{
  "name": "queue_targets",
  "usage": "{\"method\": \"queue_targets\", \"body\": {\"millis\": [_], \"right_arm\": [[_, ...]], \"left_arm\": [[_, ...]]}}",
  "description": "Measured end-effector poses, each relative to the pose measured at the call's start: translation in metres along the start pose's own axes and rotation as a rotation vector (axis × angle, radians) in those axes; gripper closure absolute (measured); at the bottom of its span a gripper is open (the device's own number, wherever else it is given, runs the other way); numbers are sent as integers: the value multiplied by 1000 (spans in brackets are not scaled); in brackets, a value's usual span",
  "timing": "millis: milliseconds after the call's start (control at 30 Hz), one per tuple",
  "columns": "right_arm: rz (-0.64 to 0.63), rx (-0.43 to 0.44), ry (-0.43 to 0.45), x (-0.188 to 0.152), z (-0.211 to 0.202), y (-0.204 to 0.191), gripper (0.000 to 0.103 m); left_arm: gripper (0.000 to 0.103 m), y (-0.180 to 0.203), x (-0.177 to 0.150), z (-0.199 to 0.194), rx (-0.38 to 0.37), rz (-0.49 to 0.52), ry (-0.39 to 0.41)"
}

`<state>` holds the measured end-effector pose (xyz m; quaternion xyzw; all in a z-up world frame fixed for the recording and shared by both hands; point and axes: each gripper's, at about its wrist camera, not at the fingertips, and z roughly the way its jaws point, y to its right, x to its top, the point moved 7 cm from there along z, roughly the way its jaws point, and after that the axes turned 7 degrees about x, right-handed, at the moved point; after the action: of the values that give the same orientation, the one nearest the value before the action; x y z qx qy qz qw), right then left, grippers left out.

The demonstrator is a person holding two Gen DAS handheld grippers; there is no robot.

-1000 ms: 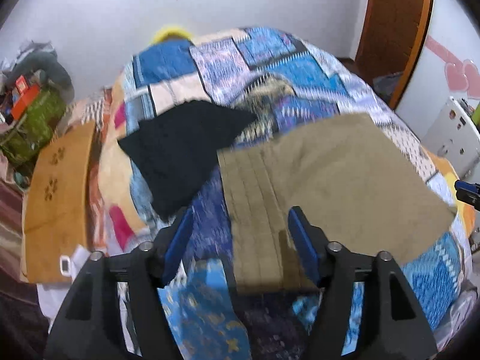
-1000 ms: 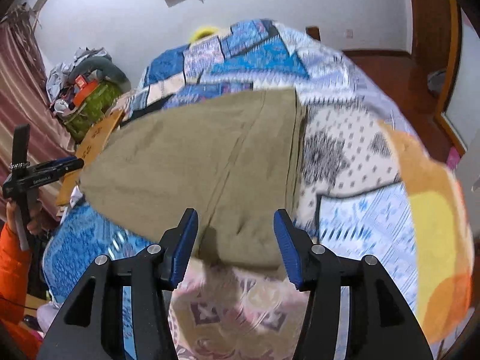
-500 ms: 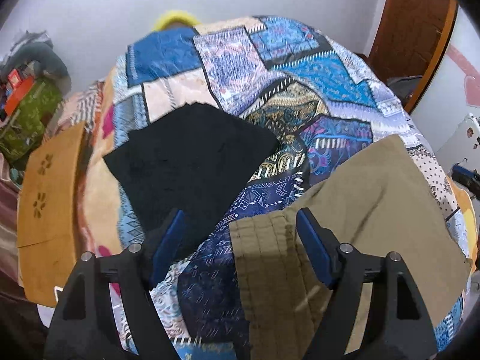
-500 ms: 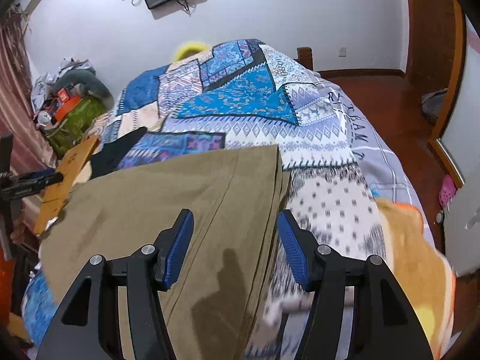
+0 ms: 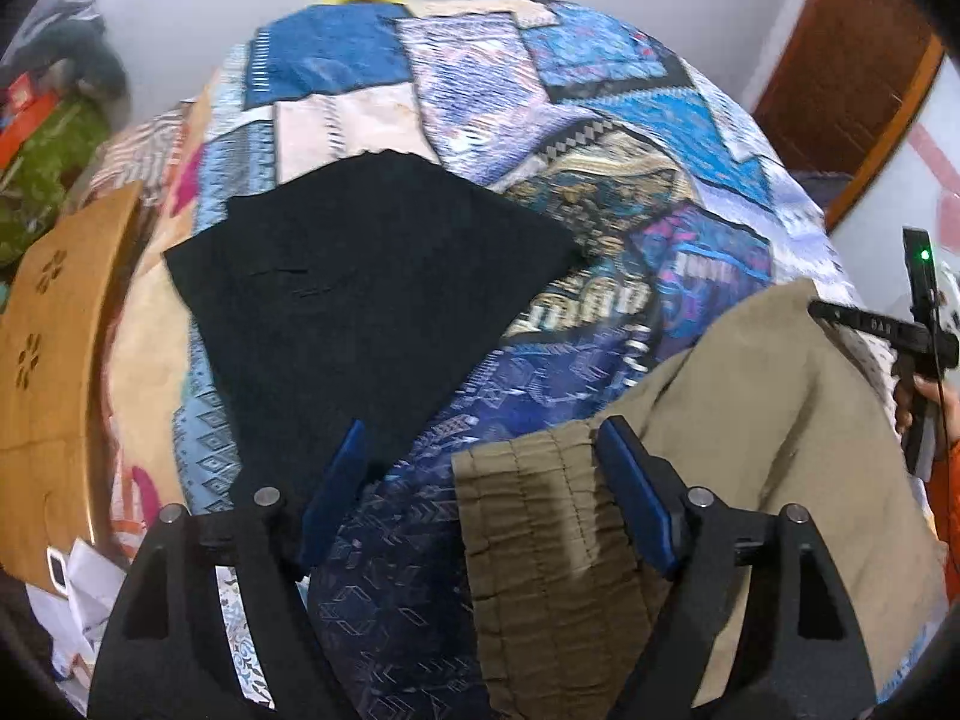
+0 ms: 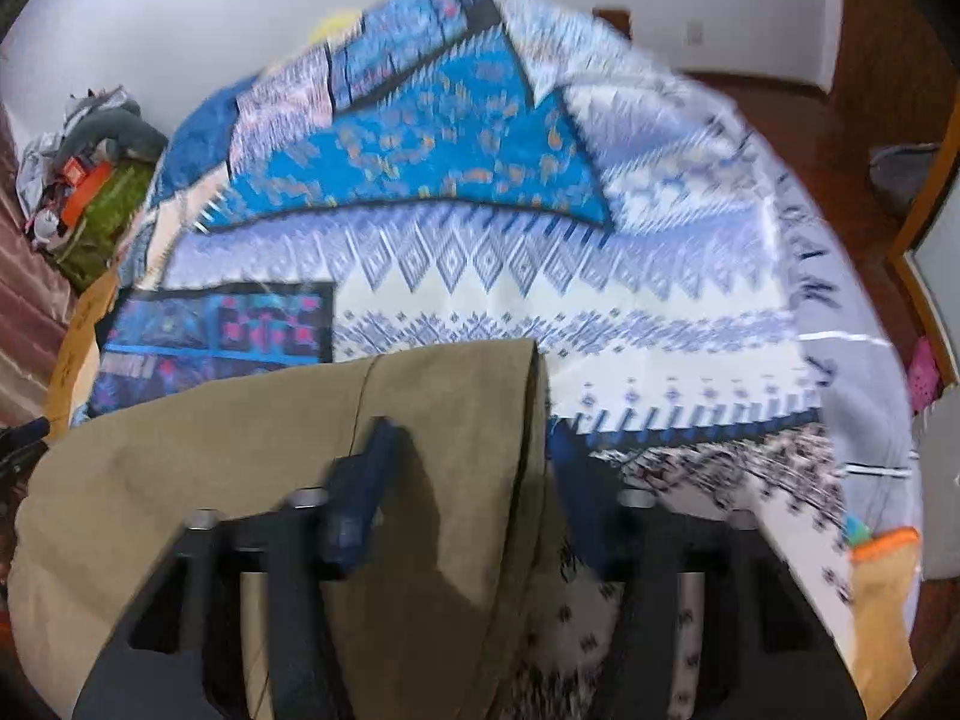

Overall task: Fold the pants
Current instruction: 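Pinch the pants edge with the right gripper and lift it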

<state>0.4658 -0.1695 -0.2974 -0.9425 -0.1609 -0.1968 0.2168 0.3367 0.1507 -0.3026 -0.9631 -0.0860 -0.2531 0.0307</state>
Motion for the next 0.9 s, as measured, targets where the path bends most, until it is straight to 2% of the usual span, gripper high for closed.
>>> {"method": "queue_targets", "body": {"millis": [200,233,267,300,333,433,500,567,633,800,900], "right_arm": [[-24,-40,22,-7,7,4,88],[-26,-45,22,-8,7,4,88],[-24,-54,22,-8,8,3,89],[-24,-71,17,-9,7,2,89],[-22,-78,13,-6,8,4,89],[-36,-129,9,0,1,3,89],[-64,-150,11,2,-10,-4,86],[-80,-126,33,3,-27,-13,86],[-88,-89,51,3,-41,-27,85],[-185,15,131,2,-86,-89,60],[-239,73,165,-2,-105,-127,51]], "left_arm": [[24,-12,-4,4,21,-76,16],[31,-16,-5,5,40,-93,13],[51,-27,-6,8,155,-101,2],[57,-35,-8,10,231,-100,-12],[60,-45,-12,15,265,-113,-41],[60,-66,-24,20,90,-249,-131],[59,-78,-22,8,78,-293,-97],[55,-84,-16,-7,110,-276,-52],[50,-82,-9,-24,109,-249,-10],[32,-52,10,-72,80,-131,123],[25,-30,13,-92,43,-58,168]]}}
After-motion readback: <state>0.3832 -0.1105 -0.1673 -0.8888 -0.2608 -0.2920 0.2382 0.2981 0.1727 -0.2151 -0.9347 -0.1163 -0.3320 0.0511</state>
